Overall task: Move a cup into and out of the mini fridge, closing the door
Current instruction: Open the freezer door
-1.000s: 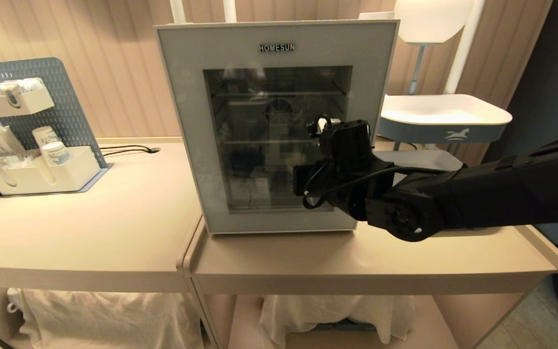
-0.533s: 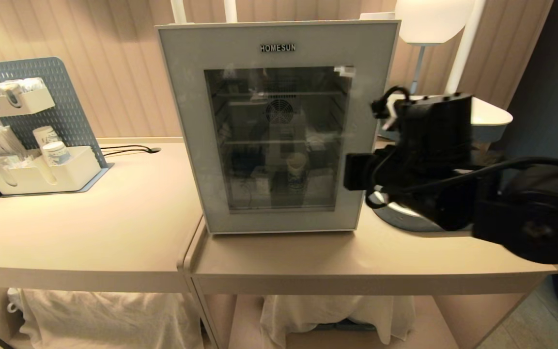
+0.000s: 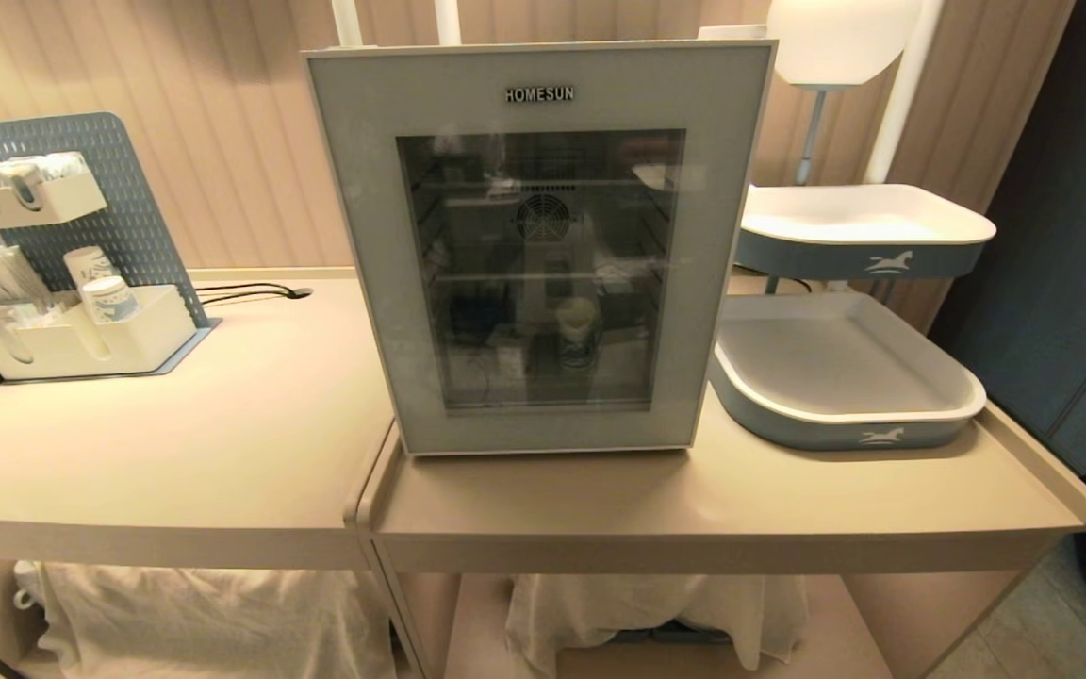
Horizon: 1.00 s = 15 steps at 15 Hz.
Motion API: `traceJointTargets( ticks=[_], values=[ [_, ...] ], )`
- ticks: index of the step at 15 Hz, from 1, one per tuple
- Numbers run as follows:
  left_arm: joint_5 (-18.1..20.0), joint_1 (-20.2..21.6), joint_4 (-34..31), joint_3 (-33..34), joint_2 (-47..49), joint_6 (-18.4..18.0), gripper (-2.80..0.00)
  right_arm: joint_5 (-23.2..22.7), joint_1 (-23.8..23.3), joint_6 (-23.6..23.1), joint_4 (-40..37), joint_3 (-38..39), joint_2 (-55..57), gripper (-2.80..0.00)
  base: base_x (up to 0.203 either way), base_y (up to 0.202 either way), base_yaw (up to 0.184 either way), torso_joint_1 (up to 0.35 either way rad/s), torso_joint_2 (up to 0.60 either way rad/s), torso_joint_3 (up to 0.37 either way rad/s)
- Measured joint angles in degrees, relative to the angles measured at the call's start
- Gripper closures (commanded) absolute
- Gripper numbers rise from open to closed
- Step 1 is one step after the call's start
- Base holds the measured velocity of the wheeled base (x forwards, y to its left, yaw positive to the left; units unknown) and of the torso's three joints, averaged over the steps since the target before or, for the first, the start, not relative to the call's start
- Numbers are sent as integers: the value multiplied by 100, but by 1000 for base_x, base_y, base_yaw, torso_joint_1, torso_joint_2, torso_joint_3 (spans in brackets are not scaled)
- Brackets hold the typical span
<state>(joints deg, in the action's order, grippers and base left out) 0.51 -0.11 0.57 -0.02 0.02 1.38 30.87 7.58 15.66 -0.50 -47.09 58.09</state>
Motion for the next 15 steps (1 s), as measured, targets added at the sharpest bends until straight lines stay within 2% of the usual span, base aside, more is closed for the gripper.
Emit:
traceJointTargets(
  ticks=[2, 3, 5, 8, 10, 15],
  values=[
    [0, 0, 2, 0, 0, 0, 0, -45, -232, 237, -788, 207, -1188, 0, 0, 0, 0, 0, 0, 0],
    [1, 1, -1, 0, 0, 0, 0, -218, -305, 322, -1158, 282, -1752, 0, 0, 0, 0, 0, 0, 0],
    [1, 6, 2, 0, 0, 0, 0, -900, -400, 323, -1802, 407, -2753, 0, 0, 0, 0, 0, 0, 0],
    [0, 0, 2, 0, 0, -1, 0, -1978, -547, -16, -2342, 811, -4151, 0, 0, 0, 0, 0, 0, 0],
    [1, 6, 0, 0, 0, -1, 0, -2515, -626, -426, -2256, 1359, -5000, 0, 0, 0, 0, 0, 0, 0],
    [1, 0, 2, 0, 0, -6, 0, -2604, -698, -1528, -199, 4201, -5725, 0, 0, 0, 0, 0, 0, 0]
  ],
)
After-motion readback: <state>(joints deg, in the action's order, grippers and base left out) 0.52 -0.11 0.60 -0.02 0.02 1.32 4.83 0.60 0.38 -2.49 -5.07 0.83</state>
